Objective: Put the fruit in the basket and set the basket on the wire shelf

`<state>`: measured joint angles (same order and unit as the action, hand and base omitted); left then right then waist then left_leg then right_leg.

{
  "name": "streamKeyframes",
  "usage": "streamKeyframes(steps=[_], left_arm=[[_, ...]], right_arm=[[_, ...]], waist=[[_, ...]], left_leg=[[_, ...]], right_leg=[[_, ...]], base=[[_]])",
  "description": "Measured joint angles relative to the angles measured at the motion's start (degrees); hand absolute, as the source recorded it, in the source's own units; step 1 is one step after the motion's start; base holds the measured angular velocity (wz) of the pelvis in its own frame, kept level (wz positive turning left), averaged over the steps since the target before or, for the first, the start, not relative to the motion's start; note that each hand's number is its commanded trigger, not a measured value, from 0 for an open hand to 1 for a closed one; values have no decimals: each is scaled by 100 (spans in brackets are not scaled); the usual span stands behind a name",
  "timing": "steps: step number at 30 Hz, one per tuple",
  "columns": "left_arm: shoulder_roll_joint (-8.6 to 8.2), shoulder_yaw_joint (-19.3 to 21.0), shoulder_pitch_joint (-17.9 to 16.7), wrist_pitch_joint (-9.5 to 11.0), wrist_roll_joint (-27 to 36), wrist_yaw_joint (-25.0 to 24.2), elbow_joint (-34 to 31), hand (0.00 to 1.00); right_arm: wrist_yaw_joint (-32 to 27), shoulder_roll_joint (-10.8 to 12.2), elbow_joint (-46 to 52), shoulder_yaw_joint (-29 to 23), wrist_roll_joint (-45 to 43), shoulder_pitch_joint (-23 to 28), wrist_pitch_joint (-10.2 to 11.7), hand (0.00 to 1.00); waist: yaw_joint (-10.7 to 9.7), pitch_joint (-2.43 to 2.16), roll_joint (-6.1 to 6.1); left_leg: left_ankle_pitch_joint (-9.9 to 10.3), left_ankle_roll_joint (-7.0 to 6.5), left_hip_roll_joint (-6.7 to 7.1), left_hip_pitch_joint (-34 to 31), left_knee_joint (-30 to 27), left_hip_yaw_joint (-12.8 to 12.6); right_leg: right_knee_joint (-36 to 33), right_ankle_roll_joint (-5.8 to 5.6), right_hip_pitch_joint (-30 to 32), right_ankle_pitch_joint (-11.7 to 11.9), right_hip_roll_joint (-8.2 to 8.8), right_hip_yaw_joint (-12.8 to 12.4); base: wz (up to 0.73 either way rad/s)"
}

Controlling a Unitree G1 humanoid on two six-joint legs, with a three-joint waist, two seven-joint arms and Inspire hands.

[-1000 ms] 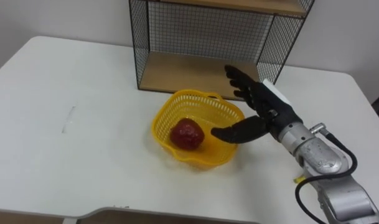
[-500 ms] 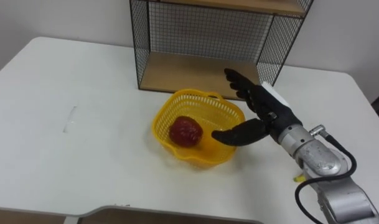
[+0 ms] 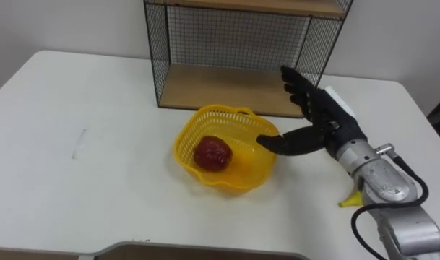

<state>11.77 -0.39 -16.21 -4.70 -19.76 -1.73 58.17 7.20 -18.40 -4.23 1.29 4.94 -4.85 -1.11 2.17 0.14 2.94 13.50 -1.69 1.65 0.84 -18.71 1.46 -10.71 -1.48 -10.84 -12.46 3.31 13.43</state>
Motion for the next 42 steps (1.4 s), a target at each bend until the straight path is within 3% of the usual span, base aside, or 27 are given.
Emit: streamKeyframes(steps=[15, 20, 25, 32, 40, 42], left_arm=[[-7, 253, -4, 1, -4, 0, -2, 0], [-5, 257, 5, -1, -37, 0, -3, 0], [-7, 256, -74, -70, -109, 0, -33, 0], [-24, 251, -121, -211, -107, -7, -96, 0], [-23, 276, -126, -295, -117, -121, -260, 0], [-26, 333, -122, -344, -118, -121, -304, 0]], right_arm=[[-1254, -2, -402, -714, 416, -3, 247, 0], [-1550, -10, -866, -727, 377, 1, 246, 0], [-1699, -33, -1233, -722, 367, -1, 236, 0], [-1501, -33, -1886, -705, 346, -4, 58, 0], [-815, -57, -2234, -695, -213, -40, -38, 0], [-624, -59, -2446, -691, -373, -67, -183, 0]], waist=[[-63, -45, 78], [-77, -15, 32], [-95, -13, 32], [-54, -18, 47], [-12, -35, 113], [7, -43, 148]], left_leg=[[-3, -3, -8, 136, 134, -106], [-2, -2, -9, 110, 146, -109], [-2, -3, -6, 82, 134, -84], [-2, -3, -11, 84, 104, -79], [-4, -6, -4, 55, 64, -89], [-5, -8, 0, 43, 65, -87]], right_leg=[[85, -3, -5, 2, 6, -86], [70, -6, -3, 4, 9, -83], [67, -6, -5, 4, 6, -76], [7, -6, 14, 4, 6, -83], [7, -6, 76, 0, 16, -95], [10, -7, 86, -1, 19, -92]], base=[[-4], [0], [0], [0], [0], [0]])
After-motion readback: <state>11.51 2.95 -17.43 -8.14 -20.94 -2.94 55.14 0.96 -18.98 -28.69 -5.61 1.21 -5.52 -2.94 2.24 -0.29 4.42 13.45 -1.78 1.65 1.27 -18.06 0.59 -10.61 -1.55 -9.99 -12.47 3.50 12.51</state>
